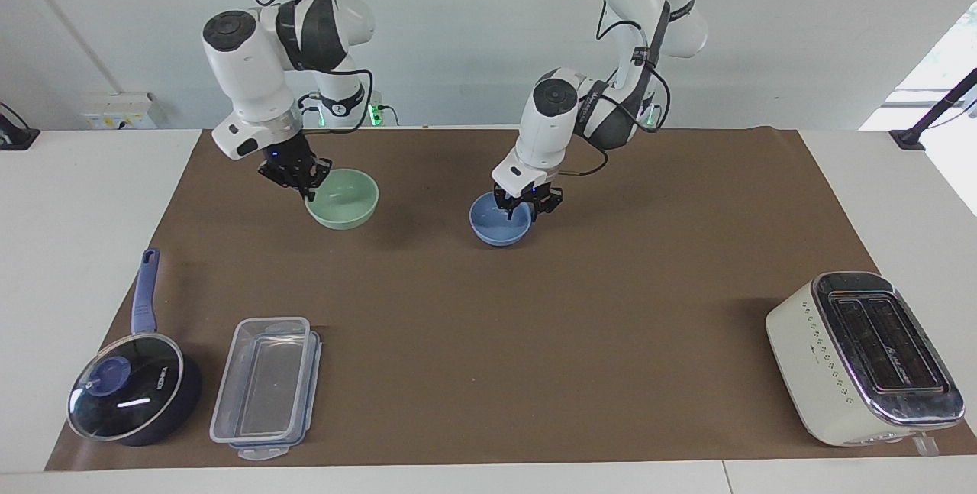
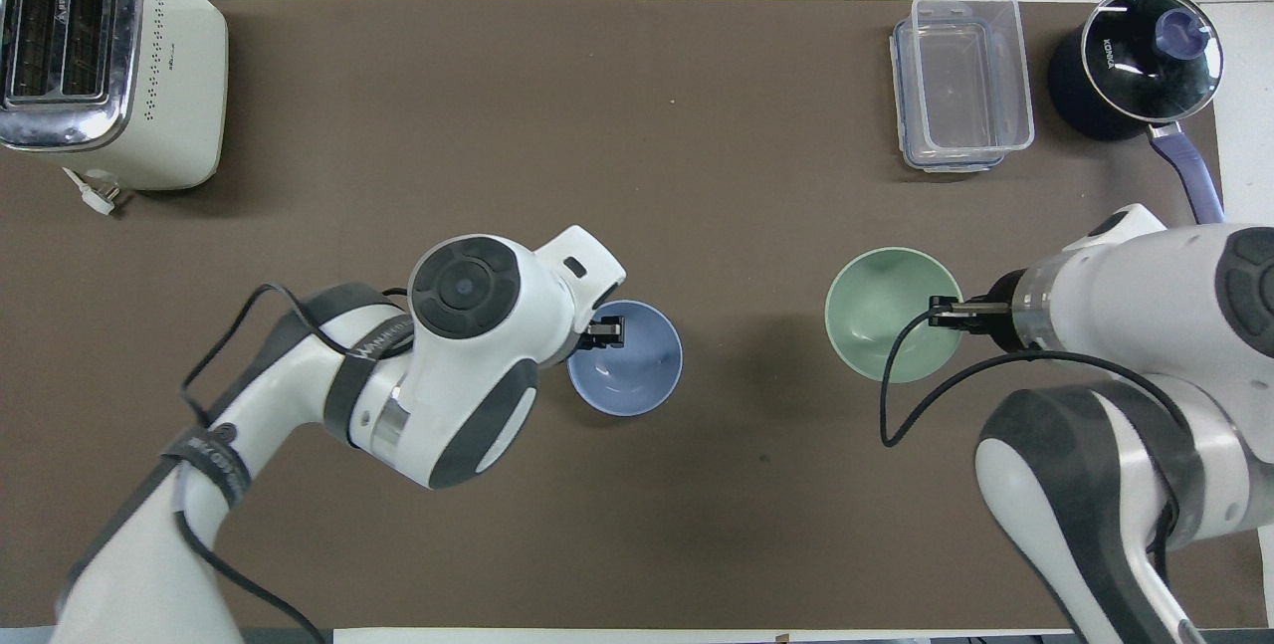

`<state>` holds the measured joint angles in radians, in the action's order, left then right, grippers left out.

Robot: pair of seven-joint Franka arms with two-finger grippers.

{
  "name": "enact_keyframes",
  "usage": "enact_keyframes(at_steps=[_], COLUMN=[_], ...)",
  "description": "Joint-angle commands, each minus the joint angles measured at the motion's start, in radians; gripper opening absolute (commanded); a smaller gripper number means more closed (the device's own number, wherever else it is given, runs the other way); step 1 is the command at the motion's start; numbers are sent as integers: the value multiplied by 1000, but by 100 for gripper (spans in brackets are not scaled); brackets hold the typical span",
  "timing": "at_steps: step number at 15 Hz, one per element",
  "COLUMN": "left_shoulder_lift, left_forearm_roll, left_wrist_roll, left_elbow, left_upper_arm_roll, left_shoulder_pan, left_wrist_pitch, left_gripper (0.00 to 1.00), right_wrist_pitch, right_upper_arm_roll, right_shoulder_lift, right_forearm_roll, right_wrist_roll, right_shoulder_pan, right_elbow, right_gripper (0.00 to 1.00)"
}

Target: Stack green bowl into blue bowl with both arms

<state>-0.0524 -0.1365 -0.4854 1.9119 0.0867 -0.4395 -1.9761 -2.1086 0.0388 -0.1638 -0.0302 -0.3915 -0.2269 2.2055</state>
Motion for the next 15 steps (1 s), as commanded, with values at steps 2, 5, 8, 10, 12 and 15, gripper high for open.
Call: enact_keyframes(at_steps=[2, 5, 8, 10, 12, 15], left_shoulder_lift=[40, 65, 68, 56, 65, 63], left_forearm_roll=[-25, -25, -14, 36, 121, 143], left_wrist_roll=[34, 117, 282, 381, 433, 436], left_elbow=[23, -16, -170, -265, -295, -382], left_upper_arm_roll=[-5, -10, -7, -5, -11, -10], left_shoulder_pan=[18, 125, 292, 378, 393, 410], left_wrist_pitch=[46, 112, 296, 394, 442, 578], left_gripper=[100, 100, 100, 100, 100, 100], right_wrist_pitch=[-57, -60, -102, -137, -143, -154], right_upper_arm_roll=[-5, -5, -5, -5, -5, -4], right_shoulder_lift=[85, 171, 216, 243, 245, 265], right_forearm_roll=[-86, -88, -88, -88, -91, -116], right_wrist_roll=[-105, -261, -306, -342, -345, -345], right_shoulder_pan=[-92, -182, -232, -264, -267, -278], right_elbow=[-67, -164, -178, -176, -165, -158], right_gripper=[0, 0, 0, 0, 0, 0])
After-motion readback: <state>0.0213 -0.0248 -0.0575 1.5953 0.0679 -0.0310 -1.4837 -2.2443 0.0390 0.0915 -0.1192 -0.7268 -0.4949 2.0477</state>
